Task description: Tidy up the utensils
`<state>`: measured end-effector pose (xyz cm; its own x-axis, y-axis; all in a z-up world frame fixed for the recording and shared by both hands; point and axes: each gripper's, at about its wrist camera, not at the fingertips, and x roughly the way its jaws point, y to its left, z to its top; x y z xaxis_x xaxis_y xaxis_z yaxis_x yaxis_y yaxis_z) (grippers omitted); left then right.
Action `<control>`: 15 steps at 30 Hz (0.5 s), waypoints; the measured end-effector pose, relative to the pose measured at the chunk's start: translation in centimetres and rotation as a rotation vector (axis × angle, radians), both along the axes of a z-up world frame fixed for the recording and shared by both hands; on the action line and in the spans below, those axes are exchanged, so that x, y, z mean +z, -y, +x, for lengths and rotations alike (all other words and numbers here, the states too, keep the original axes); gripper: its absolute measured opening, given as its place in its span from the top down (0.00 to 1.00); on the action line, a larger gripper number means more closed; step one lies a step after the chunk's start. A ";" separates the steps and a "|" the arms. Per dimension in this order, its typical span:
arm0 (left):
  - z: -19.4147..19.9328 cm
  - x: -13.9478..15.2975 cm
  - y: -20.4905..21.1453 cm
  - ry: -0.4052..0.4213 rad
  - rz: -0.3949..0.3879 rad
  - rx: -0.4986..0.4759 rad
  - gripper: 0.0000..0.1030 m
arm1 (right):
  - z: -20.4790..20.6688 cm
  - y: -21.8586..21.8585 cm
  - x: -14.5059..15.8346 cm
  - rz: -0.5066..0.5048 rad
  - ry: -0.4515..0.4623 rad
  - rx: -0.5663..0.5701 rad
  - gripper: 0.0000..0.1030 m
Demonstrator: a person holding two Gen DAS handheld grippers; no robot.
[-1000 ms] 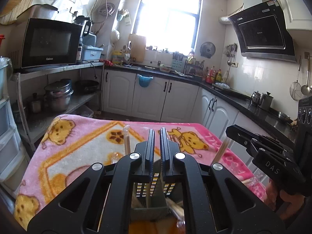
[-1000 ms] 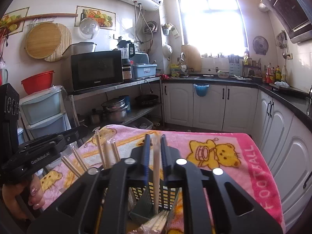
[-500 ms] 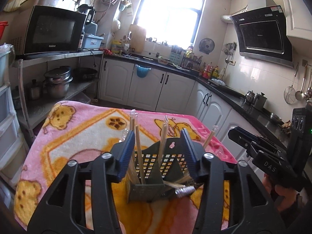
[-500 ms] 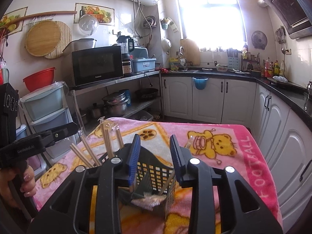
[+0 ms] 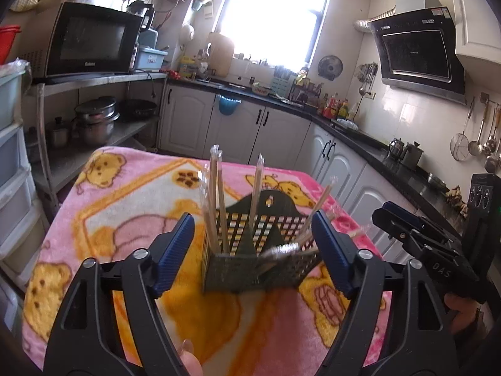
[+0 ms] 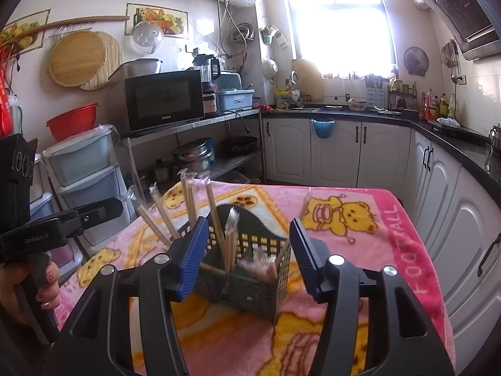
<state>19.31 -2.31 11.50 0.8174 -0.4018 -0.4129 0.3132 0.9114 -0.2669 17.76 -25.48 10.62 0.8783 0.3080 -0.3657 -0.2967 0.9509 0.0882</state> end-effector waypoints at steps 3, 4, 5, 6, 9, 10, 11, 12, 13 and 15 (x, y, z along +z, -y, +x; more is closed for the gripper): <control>-0.7 -1.1 -0.3 -0.019 -0.001 -0.001 0.26 | -0.8 -0.1 -0.7 -0.003 -0.010 0.001 0.40; -0.8 -1.3 -0.2 -0.024 0.000 0.001 0.24 | -1.0 -0.1 -0.9 -0.006 -0.013 0.001 0.40; -0.9 -1.4 -0.2 -0.029 0.002 0.001 0.22 | -1.3 -0.2 -1.2 -0.010 -0.019 0.004 0.38; -1.1 -1.8 -0.2 -0.035 0.004 0.000 0.21 | -1.6 -0.2 -1.5 -0.014 -0.022 0.004 0.36; -1.6 -2.6 -0.2 -0.046 0.003 0.003 0.16 | -2.2 -0.4 -2.4 -0.019 -0.037 0.004 0.32; -1.8 -2.9 -0.3 -0.049 0.003 0.001 0.14 | -2.4 -0.4 -2.7 -0.020 -0.042 0.006 0.31; -1.9 -3.1 -0.3 -0.051 0.005 0.003 0.13 | -2.6 -0.5 -3.1 -0.022 -0.050 0.006 0.30; -2.0 -3.2 -0.3 -0.052 0.007 0.006 0.11 | -2.7 -0.5 -3.4 -0.025 -0.054 0.005 0.28; -2.2 -3.4 -0.3 -0.054 0.008 0.007 0.10 | -2.9 -0.6 -3.7 -0.029 -0.060 0.005 0.27; -2.5 -3.9 -0.4 -0.060 0.007 0.006 0.10 | -3.2 -0.7 -4.4 -0.033 -0.072 0.002 0.25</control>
<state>16.80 -1.94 7.62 0.7935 -0.3937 -0.4640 0.2910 0.9152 -0.2789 14.59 -24.81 6.21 0.8488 0.2964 -0.4379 -0.2925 0.9531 0.0781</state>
